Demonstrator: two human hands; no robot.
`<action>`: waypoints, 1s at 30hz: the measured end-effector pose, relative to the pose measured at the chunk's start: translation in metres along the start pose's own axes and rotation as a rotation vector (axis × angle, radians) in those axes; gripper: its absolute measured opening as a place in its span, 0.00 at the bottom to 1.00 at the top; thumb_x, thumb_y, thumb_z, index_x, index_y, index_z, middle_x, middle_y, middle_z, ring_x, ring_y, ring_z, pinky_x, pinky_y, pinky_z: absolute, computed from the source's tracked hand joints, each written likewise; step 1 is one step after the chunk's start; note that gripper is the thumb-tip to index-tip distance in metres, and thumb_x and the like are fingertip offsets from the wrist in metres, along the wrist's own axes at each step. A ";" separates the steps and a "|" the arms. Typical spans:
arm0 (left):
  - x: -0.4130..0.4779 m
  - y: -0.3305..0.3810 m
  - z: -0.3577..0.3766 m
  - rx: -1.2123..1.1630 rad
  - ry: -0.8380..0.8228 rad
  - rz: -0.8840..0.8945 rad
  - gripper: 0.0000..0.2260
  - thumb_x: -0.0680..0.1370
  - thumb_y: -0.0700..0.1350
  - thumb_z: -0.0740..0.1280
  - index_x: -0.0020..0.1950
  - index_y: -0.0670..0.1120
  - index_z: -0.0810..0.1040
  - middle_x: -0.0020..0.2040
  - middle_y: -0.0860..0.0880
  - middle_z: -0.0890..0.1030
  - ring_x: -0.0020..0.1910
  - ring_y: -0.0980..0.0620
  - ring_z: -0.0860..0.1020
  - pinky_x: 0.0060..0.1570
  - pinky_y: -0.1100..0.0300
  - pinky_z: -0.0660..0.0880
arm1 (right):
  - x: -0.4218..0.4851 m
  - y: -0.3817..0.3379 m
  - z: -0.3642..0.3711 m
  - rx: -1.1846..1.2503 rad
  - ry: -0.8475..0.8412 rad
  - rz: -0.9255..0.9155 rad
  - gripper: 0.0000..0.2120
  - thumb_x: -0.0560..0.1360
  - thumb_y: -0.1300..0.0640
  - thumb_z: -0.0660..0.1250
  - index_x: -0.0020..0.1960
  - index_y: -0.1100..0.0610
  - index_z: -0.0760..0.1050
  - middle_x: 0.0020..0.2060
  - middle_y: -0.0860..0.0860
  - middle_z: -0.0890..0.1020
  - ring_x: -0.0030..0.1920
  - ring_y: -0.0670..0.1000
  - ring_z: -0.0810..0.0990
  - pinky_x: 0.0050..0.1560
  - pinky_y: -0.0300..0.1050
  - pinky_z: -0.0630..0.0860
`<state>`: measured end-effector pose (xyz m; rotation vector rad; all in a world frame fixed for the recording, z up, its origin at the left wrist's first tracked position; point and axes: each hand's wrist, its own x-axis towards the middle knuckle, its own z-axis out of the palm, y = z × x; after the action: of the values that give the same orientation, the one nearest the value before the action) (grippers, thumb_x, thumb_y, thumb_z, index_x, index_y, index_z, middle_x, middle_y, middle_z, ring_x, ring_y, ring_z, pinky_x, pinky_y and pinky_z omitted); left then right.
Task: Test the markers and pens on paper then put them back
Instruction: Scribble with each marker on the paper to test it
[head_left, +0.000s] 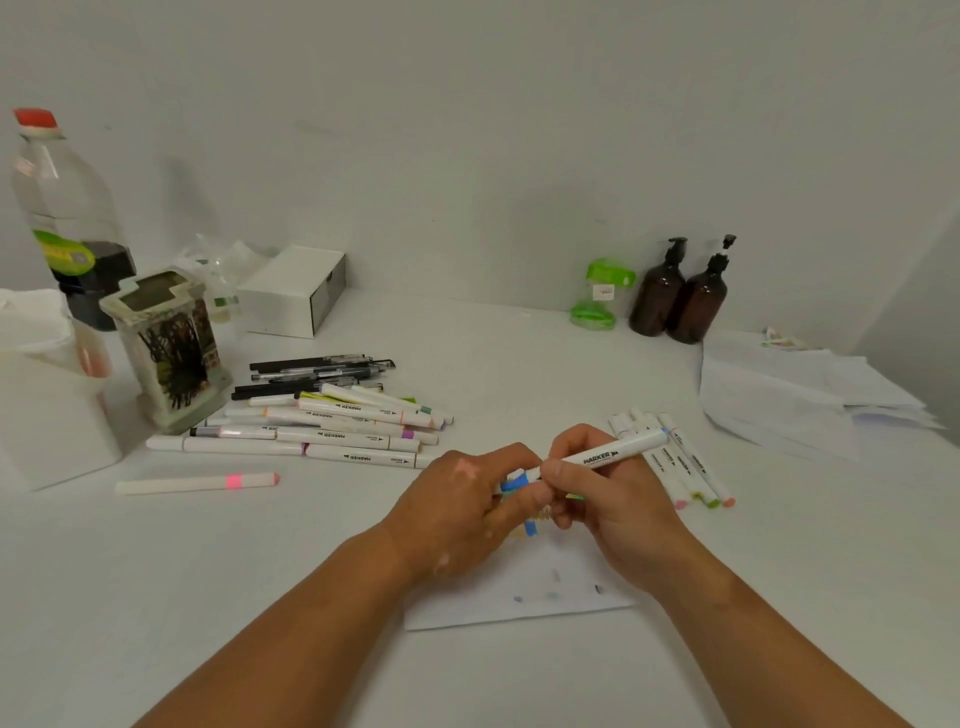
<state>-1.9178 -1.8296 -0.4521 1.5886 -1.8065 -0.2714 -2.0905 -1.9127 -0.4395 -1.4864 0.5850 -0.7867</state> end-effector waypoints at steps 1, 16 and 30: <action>-0.001 -0.003 0.000 0.028 -0.031 -0.016 0.19 0.76 0.67 0.63 0.60 0.57 0.74 0.38 0.53 0.79 0.35 0.53 0.73 0.38 0.56 0.74 | -0.001 0.001 -0.003 0.007 0.052 -0.011 0.07 0.68 0.55 0.73 0.41 0.57 0.77 0.30 0.57 0.75 0.30 0.54 0.73 0.31 0.44 0.73; -0.005 -0.026 0.012 0.282 -0.215 -0.114 0.42 0.62 0.79 0.65 0.70 0.58 0.73 0.63 0.57 0.80 0.53 0.56 0.75 0.52 0.64 0.71 | -0.019 0.026 -0.021 -0.494 0.205 0.131 0.08 0.73 0.59 0.73 0.39 0.47 0.82 0.26 0.49 0.81 0.26 0.45 0.76 0.27 0.37 0.73; -0.005 -0.021 0.009 0.288 -0.244 -0.155 0.37 0.65 0.75 0.68 0.70 0.58 0.73 0.60 0.55 0.80 0.48 0.57 0.71 0.49 0.63 0.67 | -0.020 0.024 -0.020 -0.553 0.135 0.137 0.07 0.72 0.58 0.74 0.41 0.45 0.83 0.26 0.47 0.80 0.26 0.42 0.75 0.26 0.35 0.71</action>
<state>-1.9073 -1.8320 -0.4726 1.9746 -1.9781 -0.2971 -2.1158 -1.9125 -0.4667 -1.8768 1.0567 -0.6470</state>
